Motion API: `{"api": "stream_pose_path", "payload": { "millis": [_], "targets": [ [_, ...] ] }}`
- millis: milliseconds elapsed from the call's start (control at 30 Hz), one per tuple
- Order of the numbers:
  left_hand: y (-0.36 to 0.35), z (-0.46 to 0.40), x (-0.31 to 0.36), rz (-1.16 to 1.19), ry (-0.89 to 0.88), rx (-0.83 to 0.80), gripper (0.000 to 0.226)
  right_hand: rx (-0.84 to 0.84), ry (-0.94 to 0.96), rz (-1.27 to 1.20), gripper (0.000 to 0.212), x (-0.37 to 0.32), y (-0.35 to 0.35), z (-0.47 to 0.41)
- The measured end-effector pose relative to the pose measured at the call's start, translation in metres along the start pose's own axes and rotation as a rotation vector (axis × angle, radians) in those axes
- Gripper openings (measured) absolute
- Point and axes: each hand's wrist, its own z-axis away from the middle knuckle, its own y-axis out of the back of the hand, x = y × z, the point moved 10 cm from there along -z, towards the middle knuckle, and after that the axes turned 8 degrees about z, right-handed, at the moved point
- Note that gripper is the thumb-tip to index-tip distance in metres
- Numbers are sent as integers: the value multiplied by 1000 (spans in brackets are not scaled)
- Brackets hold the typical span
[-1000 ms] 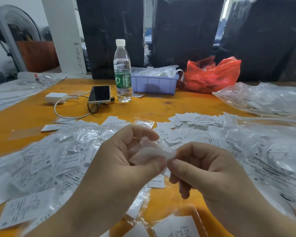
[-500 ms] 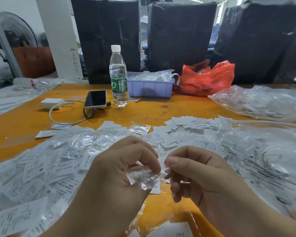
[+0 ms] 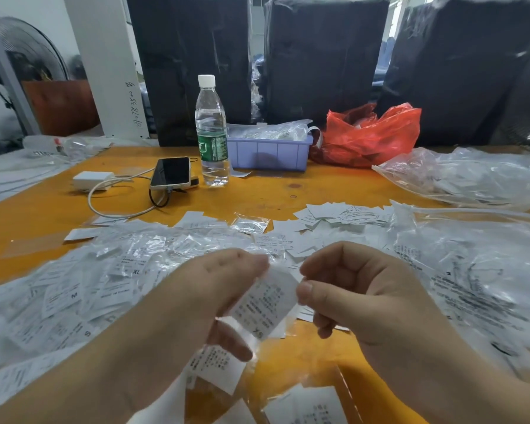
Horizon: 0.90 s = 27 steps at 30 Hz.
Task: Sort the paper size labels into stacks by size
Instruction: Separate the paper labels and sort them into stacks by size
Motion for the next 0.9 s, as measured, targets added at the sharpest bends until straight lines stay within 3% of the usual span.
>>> {"api": "stream_pose_path", "payload": {
  "millis": [67,133,300,400,533,700,900],
  "targets": [
    [-7,2,2,-95,-41,-61,23,-9,-4,0,13,1,-2,0],
    [6,4,9,-186,-89,-2,26,-5,-11,67,15,2,0,-1],
    [64,7,40,-762,-239,457,28,145,110,687,9,-12,30,-5],
    [70,8,44,-987,-281,576,34,109,109,1045,9,-11,29,-9],
    [49,4,37,-1080,-334,456,32,-51,9,1259,41,8,19,-11],
    [10,1,16,-1006,-377,180,28,-24,17,1325,33,4,19,-9],
    [2,2,18,-978,-468,143,19,15,106,1286,29,-4,17,-8]
  ]
}}
